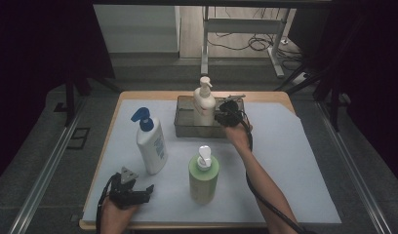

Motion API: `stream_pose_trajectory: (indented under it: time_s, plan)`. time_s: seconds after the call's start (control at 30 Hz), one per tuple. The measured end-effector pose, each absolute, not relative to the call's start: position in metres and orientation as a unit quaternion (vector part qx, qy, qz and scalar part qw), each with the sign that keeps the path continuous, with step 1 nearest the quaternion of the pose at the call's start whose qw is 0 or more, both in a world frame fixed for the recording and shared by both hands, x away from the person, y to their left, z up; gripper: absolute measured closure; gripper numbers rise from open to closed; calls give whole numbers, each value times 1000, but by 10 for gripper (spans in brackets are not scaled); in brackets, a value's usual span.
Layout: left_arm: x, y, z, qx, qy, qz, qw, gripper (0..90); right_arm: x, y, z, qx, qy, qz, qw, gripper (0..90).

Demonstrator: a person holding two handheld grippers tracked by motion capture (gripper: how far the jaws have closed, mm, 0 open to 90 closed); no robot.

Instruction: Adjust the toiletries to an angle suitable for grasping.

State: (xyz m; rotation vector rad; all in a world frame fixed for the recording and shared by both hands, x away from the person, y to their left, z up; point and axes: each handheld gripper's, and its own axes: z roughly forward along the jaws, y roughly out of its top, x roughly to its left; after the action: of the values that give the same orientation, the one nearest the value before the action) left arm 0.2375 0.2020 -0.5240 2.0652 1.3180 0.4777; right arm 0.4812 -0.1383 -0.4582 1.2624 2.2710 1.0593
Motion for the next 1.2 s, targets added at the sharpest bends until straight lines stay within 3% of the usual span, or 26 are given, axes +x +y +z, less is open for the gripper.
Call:
stream_pose_trajectory:
  time_s: [1.2]
  plan:
    - [238, 202, -524, 785, 501, 181, 317, 121, 491, -107, -459, 436, 810, 360, 154, 895]
